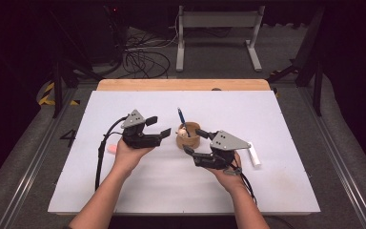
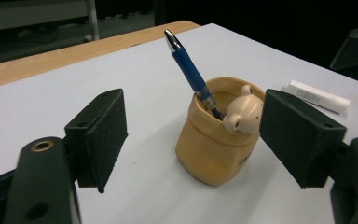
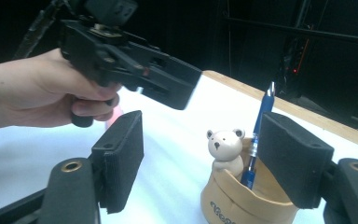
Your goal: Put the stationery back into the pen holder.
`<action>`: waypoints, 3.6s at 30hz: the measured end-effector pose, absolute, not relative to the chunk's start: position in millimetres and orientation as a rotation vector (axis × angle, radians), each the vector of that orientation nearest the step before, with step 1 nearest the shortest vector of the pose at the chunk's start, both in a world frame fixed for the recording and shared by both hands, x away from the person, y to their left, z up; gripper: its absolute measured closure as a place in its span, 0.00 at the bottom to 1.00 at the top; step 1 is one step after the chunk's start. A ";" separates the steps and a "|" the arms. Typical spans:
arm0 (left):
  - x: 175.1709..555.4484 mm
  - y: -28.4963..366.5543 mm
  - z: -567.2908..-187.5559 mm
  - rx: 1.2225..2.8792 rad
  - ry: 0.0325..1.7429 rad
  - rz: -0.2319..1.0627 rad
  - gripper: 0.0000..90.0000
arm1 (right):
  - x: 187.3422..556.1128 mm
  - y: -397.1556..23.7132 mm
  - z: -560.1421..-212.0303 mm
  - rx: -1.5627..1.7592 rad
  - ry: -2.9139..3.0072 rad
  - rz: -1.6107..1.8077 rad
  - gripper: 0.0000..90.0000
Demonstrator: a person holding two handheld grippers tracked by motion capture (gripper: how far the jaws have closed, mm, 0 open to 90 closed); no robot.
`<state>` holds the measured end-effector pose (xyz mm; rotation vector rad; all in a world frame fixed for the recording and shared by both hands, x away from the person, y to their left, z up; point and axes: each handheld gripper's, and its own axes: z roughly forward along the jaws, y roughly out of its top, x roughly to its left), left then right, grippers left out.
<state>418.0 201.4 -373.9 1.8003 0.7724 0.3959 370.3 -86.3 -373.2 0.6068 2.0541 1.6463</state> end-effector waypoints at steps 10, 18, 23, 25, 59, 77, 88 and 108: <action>390.6 216.5 -364.5 1.816 0.744 0.457 0.14 | 371.8 -84.8 -375.7 0.615 2.074 1.653 0.31; 368.7 228.6 -364.0 1.832 0.727 0.478 0.10 | 373.2 -81.0 -377.3 0.622 2.107 1.649 0.24; 362.6 241.2 -366.3 1.813 0.745 0.473 0.09 | 373.9 -77.9 -377.9 0.620 2.120 1.648 0.20; 361.0 246.4 -365.0 1.810 0.756 0.481 0.09 | 374.0 -76.0 -377.9 0.619 2.128 1.645 0.19; 352.5 304.3 -341.4 1.713 0.814 0.496 0.09 | 390.9 27.8 -388.0 0.466 2.385 1.499 0.09; 352.9 309.3 -341.4 1.712 0.810 0.485 0.09 | 411.5 68.7 -408.6 0.451 2.516 1.389 0.34; 352.7 311.9 -341.4 1.705 0.814 0.484 0.09 | 418.3 86.8 -414.1 0.407 2.558 1.356 0.42; 354.5 316.4 -344.0 1.699 0.830 0.472 0.09 | 433.4 108.6 -421.7 0.331 2.646 1.290 0.51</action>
